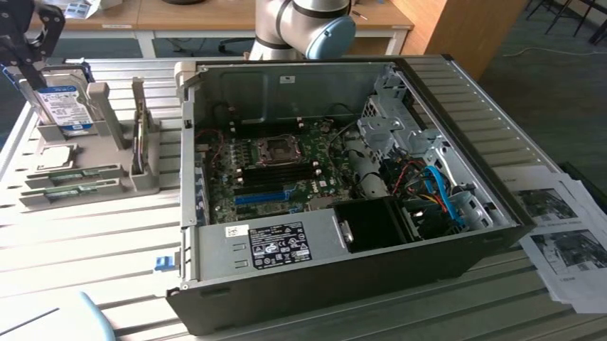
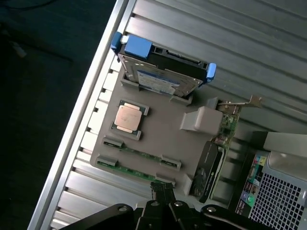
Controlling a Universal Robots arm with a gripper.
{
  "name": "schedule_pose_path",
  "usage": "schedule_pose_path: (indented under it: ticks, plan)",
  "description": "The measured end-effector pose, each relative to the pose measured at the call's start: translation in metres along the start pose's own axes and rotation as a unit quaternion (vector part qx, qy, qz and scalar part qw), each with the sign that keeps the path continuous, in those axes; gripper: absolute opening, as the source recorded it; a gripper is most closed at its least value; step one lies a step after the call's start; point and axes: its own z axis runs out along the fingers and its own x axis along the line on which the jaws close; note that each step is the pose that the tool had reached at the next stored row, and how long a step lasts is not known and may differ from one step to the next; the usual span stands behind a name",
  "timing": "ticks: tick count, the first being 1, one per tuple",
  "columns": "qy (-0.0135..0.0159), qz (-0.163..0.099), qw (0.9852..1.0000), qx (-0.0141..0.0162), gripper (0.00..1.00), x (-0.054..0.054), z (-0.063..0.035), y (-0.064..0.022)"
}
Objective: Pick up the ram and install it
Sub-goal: 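Pick up the ram and move it above insertion slot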
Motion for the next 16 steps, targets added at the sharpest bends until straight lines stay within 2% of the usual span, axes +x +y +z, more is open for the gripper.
schedule_pose_path:
  ticks: [4, 8, 11, 16]
  plan:
    - [0.0011, -0.025, 0.9997, -0.0005, 0.09, 0.0, 0.0001, 0.0]
    - [0.0024, -0.052, 0.9986, -0.001, 0.09, 0.0, 0.0003, 0.0]
    - [0.0033, -0.072, 0.9974, -0.0015, 0.09, 0.0, 0.0004, 0.0]
    - [0.0049, -0.107, 0.9942, -0.0022, 0.09, 0.0, 0.0007, 0.0]
